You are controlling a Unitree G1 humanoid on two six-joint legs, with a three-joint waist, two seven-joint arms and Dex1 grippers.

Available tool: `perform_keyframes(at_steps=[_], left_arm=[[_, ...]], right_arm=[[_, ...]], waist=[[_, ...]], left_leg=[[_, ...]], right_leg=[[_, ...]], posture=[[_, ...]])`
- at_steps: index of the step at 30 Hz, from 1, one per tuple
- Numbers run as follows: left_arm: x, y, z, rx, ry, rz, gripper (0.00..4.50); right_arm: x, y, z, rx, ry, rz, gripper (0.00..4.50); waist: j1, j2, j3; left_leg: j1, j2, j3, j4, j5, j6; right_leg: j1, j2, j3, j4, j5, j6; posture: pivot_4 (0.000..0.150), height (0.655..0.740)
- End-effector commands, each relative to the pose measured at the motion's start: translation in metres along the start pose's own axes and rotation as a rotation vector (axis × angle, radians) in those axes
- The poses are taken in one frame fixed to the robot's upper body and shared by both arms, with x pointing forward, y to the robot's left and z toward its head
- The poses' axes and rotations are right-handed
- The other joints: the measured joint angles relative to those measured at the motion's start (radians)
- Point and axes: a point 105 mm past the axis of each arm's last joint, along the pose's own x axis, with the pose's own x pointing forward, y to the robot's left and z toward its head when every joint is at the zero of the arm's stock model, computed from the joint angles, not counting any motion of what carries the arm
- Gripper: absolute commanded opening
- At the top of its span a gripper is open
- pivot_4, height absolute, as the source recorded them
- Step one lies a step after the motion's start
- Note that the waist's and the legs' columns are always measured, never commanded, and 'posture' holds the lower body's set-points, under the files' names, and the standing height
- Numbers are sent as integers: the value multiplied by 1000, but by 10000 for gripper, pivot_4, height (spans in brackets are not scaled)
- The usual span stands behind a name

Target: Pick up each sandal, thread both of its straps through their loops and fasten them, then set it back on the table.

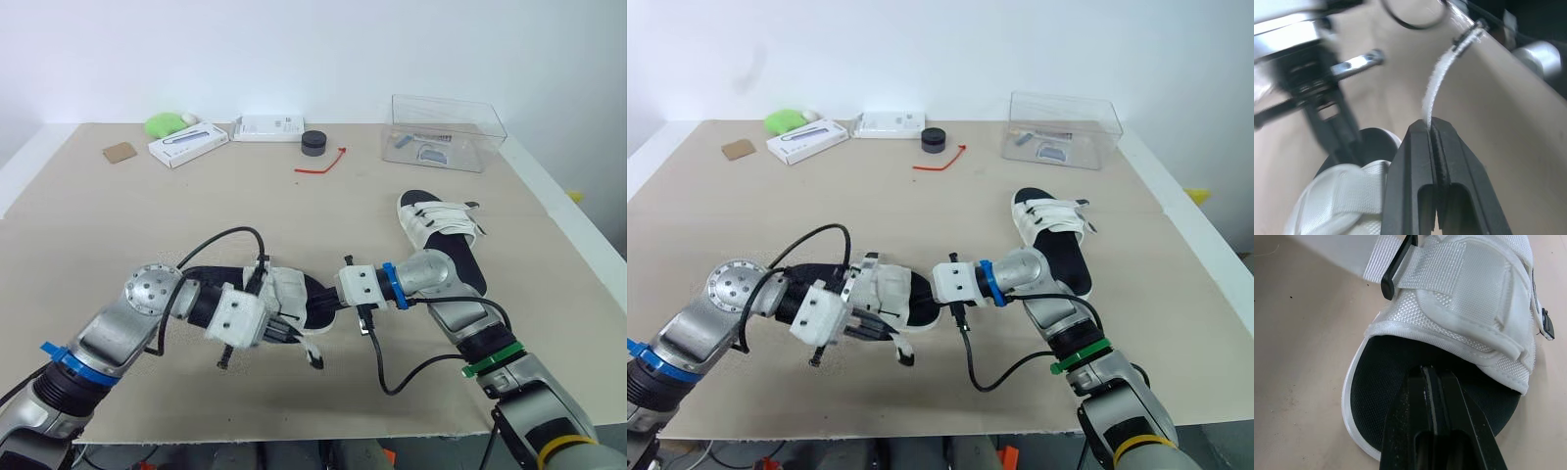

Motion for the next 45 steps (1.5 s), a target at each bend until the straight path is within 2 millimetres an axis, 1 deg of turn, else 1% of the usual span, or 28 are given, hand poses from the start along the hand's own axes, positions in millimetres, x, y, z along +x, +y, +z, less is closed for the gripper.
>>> perform_keyframes(at_steps=[1,4,7,12,17,24,26,29,31,34,39,41,42,43,45], left_arm=[[-11,20,17,-141,-96,85,510],[-17,31,20,-276,-147,113,510],[-23,40,17,-392,-186,146,510],[-29,54,8,-493,-214,210,510],[-30,56,-15,-533,-156,242,510],[-25,57,-40,-546,-82,257,510],[-25,59,-43,-535,-83,259,510],[-26,62,-39,-528,-111,256,510],[-26,62,-40,-524,-107,249,510],[-25,63,-47,-524,-76,251,510],[-30,66,-57,-516,-25,277,510],[-34,71,-56,-507,-30,298,5775],[-35,73,-55,-497,-34,307,10517],[-37,75,-54,-488,-35,316,13958],[-40,78,-53,-472,-28,324,23680]], right_arm=[[-4,10,-24,67,102,30,0],[-5,10,-24,67,104,29,0],[-5,9,-25,67,105,26,0],[-6,9,-25,68,108,20,0],[-6,9,-24,70,108,15,0],[-7,10,-24,74,109,9,0],[-8,10,-24,75,109,9,0],[-8,11,-23,77,108,5,0],[-8,11,-23,78,108,3,0],[-7,12,-23,77,108,5,0],[-7,12,-23,76,109,3,0],[-7,13,-23,76,107,4,0],[-6,13,-22,77,106,4,0],[-6,13,-22,77,105,5,0],[-6,13,-23,76,105,7,0]], waist=[[0,0,0],[0,0,0],[-1,0,0],[0,0,0],[0,0,0],[0,0,0],[0,0,0],[0,0,0],[0,0,0],[0,0,0],[-1,0,0],[-1,0,0],[0,0,0],[0,0,0],[0,0,0]], left_leg=[[0,0,0,0,0,0],[0,0,0,1,0,0],[0,0,0,1,0,0],[-1,0,-1,2,0,0],[-1,0,-1,3,0,0],[-1,-1,-1,3,0,0],[-1,-1,-1,4,0,0],[-1,-1,-1,4,0,0],[-1,-2,-1,4,0,0],[-1,-2,-1,4,0,0],[-1,-1,-1,4,0,0],[-1,-1,-1,4,0,0],[-1,-1,-2,5,0,0],[-1,-1,-2,5,1,1],[-1,-1,-2,4,1,1]], right_leg=[[0,0,0,0,0,0],[0,0,0,0,0,2],[0,0,0,0,0,2],[1,0,0,0,1,1],[1,0,0,0,1,0],[1,0,0,0,2,0],[1,-1,0,0,2,0],[1,-1,0,0,4,-2],[1,-1,0,0,4,-2],[1,-1,0,0,4,-2],[1,0,0,0,4,-1],[1,0,0,0,4,0],[1,0,0,0,2,2],[2,0,0,0,2,2],[1,0,0,0,2,2]], posture=[[1500,7400],[1500,7400],[1500,7400],[1500,7400],[1500,7400],[1500,7400],[1500,7400],[1500,7400],[1500,7400],[1500,7400],[1500,7400],[1500,7400],[1500,7400],[1500,7400],[1500,7400]])
